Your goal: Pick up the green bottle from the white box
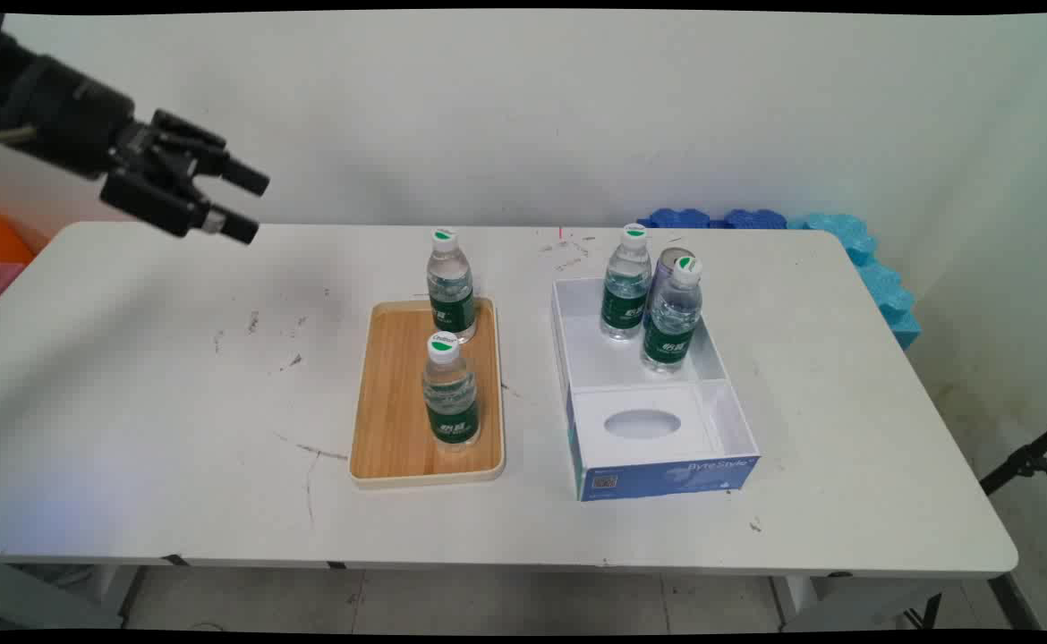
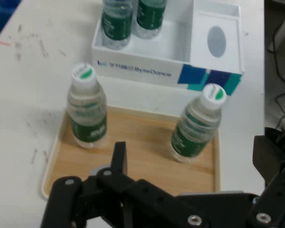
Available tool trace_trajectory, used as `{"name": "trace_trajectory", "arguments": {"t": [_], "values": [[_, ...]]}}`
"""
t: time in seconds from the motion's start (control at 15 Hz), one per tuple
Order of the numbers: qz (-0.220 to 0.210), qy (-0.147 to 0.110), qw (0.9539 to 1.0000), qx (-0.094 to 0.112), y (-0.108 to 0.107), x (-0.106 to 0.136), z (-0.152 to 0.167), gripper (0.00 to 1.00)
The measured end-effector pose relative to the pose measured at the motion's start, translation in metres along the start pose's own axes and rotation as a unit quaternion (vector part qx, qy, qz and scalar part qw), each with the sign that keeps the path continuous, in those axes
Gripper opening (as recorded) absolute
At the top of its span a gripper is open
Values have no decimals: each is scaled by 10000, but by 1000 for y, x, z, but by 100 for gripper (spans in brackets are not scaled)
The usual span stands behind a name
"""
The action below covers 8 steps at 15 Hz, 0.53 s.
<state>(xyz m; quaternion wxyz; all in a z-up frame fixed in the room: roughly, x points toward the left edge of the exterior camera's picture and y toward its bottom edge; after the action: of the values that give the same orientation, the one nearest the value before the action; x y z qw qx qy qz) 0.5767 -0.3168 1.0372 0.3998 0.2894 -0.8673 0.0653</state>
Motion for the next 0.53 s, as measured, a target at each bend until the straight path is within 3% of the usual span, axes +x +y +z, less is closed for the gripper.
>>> {"name": "trace_trajectory", "arguments": {"t": [0.33,0.53], "values": [[205,64,9995,220,-4,49,19,100],[126,-40,9993,354,-19,86,58,100]]}}
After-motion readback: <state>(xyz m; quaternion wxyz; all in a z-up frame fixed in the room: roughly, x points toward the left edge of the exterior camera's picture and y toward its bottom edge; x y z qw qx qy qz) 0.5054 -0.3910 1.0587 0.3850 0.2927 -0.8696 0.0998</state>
